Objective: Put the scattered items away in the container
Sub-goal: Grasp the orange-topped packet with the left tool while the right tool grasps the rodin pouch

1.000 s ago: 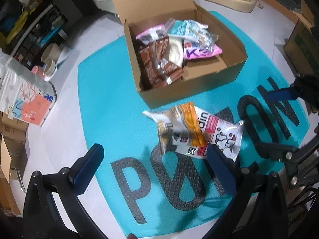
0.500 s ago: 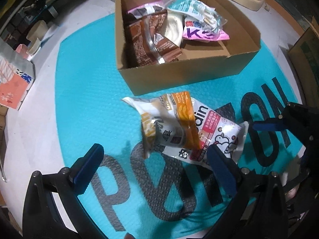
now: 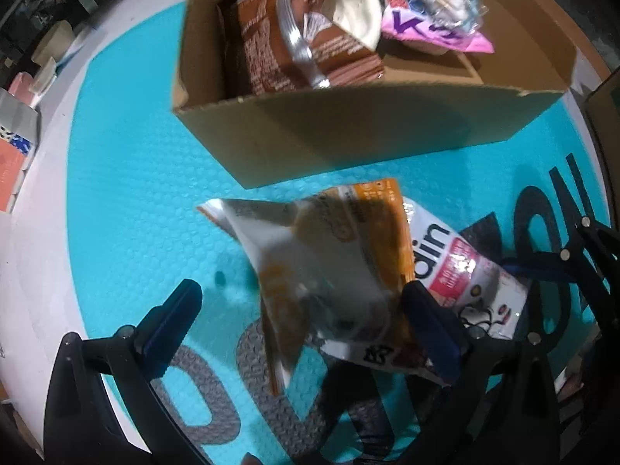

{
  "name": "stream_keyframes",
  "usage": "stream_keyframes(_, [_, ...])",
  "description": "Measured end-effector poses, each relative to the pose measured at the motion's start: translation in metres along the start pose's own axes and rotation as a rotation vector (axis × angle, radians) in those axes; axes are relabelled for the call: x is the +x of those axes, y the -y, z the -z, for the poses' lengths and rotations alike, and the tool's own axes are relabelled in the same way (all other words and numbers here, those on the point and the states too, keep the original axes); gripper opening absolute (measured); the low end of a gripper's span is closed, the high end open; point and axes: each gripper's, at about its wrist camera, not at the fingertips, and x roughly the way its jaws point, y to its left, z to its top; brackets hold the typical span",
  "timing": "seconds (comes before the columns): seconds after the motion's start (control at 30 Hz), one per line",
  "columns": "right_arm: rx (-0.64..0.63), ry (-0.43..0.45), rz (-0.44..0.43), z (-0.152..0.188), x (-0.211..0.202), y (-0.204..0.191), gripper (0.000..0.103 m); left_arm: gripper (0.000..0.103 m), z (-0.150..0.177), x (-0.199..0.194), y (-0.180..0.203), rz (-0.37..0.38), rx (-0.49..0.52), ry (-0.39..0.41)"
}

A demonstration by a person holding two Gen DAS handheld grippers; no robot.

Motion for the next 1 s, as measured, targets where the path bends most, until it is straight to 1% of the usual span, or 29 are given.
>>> stream_keyframes(0.03, [-0.006, -0.003, 0.004, 0.0, 0.002, -0.001, 0.084, 0.103, -0.001, 0.003, -0.001, 0.006, -0.003, 0.0])
stream_keyframes(0.13, [0.009, -0.011, 0.005, -0.001, 0.009, 0.0, 0.084, 0.103, -0.004, 0.01, -0.004, -0.006, -0.021, -0.005])
stream_keyframes(0.23, [0.017, -0.036, -0.001, -0.003, 0.016, 0.002, 0.084, 0.103, -0.006, 0.019, -0.012, -0.01, -0.061, -0.04])
stream_keyframes(0.3, [0.03, -0.045, -0.023, -0.004, 0.019, 0.004, 0.085, 0.103, -0.006, 0.021, -0.02, 0.025, -0.097, -0.049])
stream_keyframes(0.37, [0.032, -0.045, -0.027, -0.004, 0.019, 0.004, 0.085, 0.103, -0.004, 0.023, -0.025, 0.057, -0.118, -0.052])
stream_keyframes(0.43, [0.047, -0.035, -0.028, -0.002, 0.017, 0.006, 0.082, 0.103, -0.002, 0.023, -0.028, 0.074, -0.128, -0.043])
stream_keyframes(0.5, [0.058, -0.03, -0.026, 0.0, 0.016, 0.006, 0.08, 0.101, 0.0, 0.022, -0.026, 0.075, -0.124, -0.029])
stream_keyframes(0.57, [0.075, -0.039, -0.025, 0.0, 0.015, 0.007, 0.078, 0.097, 0.001, 0.02, -0.023, 0.079, -0.116, -0.015])
stream_keyframes(0.6, [0.082, -0.042, -0.026, 0.001, 0.014, 0.008, 0.076, 0.092, 0.002, 0.019, -0.021, 0.079, -0.112, -0.01])
stream_keyframes(0.7, [0.092, -0.047, -0.025, 0.005, 0.012, 0.007, 0.073, 0.07, 0.002, 0.012, -0.011, 0.089, -0.081, 0.015])
stream_keyframes(0.77, [0.1, -0.052, -0.026, 0.008, 0.01, 0.007, 0.071, 0.067, 0.002, 0.009, -0.004, 0.082, -0.067, 0.016])
stream_keyframes(0.9, [0.134, -0.06, -0.018, 0.02, 0.004, 0.011, 0.068, 0.065, 0.004, 0.008, -0.007, 0.108, -0.09, 0.025])
stream_keyframes(1.0, [0.156, -0.066, -0.01, 0.03, -0.001, 0.015, 0.065, 0.064, 0.008, 0.006, -0.006, 0.084, -0.108, 0.036])
